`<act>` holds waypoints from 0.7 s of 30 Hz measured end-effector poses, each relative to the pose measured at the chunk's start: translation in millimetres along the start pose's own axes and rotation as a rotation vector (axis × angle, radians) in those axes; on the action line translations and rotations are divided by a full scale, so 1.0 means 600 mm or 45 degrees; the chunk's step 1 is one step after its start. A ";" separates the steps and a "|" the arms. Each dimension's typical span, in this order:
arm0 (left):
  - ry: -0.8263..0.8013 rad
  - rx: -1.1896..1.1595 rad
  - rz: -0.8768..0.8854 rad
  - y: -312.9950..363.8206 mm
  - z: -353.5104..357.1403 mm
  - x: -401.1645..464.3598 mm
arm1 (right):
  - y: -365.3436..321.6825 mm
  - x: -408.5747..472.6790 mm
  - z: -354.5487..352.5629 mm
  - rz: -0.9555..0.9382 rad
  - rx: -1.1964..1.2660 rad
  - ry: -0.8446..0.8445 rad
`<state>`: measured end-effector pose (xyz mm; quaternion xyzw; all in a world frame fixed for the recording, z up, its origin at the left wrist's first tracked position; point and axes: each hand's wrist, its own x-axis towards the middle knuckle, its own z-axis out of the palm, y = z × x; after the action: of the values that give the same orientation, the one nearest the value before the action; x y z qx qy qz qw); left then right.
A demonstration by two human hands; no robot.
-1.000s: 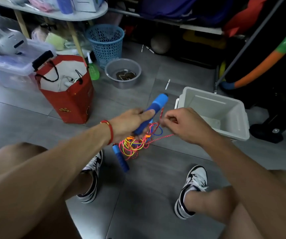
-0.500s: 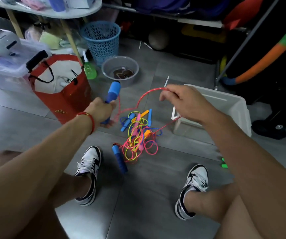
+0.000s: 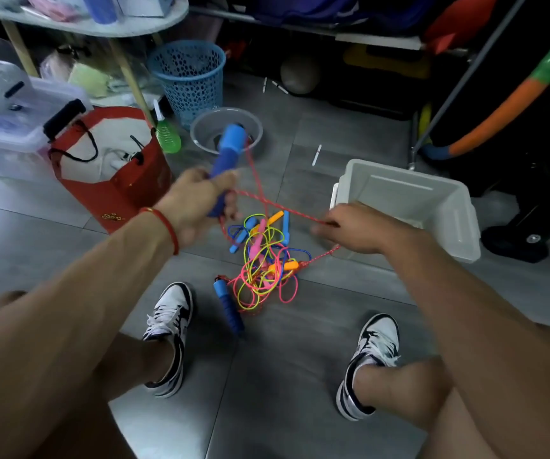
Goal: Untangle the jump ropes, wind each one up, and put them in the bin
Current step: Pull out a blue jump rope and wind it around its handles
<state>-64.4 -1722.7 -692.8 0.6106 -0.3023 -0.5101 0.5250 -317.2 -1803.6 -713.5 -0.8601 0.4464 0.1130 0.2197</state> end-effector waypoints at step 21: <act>-0.351 -0.168 -0.352 0.005 0.031 -0.026 | -0.068 0.001 -0.034 -0.124 -0.072 0.382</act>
<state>-86.3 -1715.4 -683.7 0.5349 -0.2505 -0.6747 0.4426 -283.5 -1792.9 -684.3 -0.8938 0.4286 -0.0149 0.1315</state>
